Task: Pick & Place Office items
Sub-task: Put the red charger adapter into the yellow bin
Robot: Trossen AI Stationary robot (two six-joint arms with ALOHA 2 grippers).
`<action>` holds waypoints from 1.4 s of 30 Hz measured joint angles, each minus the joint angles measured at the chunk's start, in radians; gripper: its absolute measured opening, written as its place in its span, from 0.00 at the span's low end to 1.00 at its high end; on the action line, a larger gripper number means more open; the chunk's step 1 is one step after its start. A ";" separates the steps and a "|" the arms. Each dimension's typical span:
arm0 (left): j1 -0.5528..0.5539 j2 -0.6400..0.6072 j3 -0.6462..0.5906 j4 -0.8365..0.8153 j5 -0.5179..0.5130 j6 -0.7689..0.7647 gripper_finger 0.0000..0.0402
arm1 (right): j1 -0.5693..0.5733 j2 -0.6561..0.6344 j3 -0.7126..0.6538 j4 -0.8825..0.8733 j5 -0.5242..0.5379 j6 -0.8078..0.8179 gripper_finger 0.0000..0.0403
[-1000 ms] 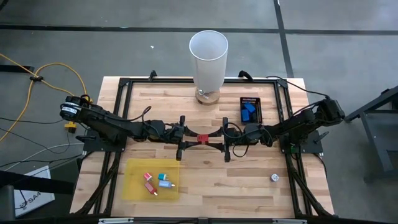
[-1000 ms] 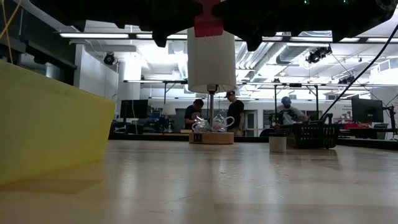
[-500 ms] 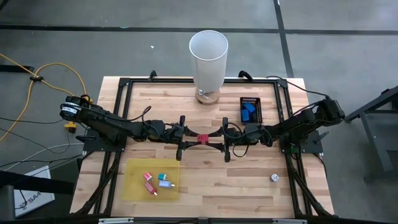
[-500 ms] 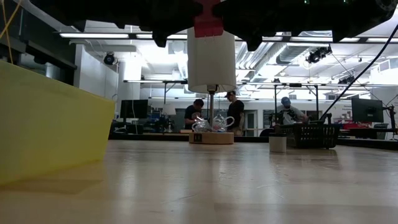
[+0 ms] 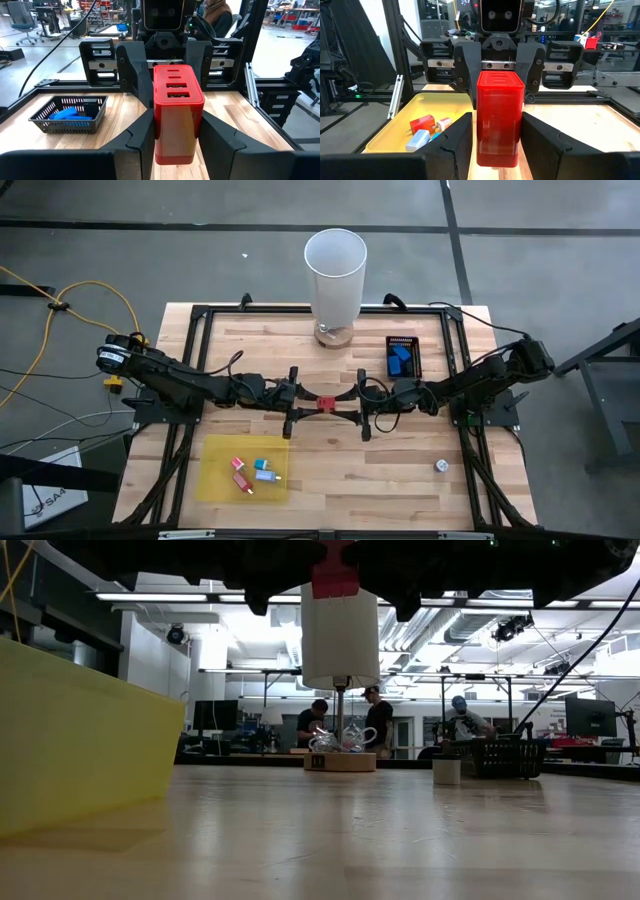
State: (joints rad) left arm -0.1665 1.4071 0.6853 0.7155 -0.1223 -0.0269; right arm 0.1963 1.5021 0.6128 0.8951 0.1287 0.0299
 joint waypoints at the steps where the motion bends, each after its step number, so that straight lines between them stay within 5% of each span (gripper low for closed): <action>1: 0.000 0.000 0.000 0.000 0.000 0.000 0.29 | 0.000 0.000 0.000 0.000 0.000 0.000 0.36; 16: 0.000 0.000 0.000 0.000 -0.003 0.000 0.29 | 0.000 0.000 0.001 0.000 0.002 0.000 0.54; 36: 0.000 0.000 0.000 0.000 -0.002 0.001 0.29 | 0.000 0.000 0.001 -0.009 0.026 -0.007 0.55; 42: 0.000 0.000 0.000 -0.001 -0.002 0.001 0.29 | 0.000 -0.091 0.001 -0.169 0.034 -0.008 0.55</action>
State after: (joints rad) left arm -0.1665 1.4071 0.6853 0.7147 -0.1242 -0.0261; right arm 0.1967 1.4110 0.6136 0.7263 0.1625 0.0216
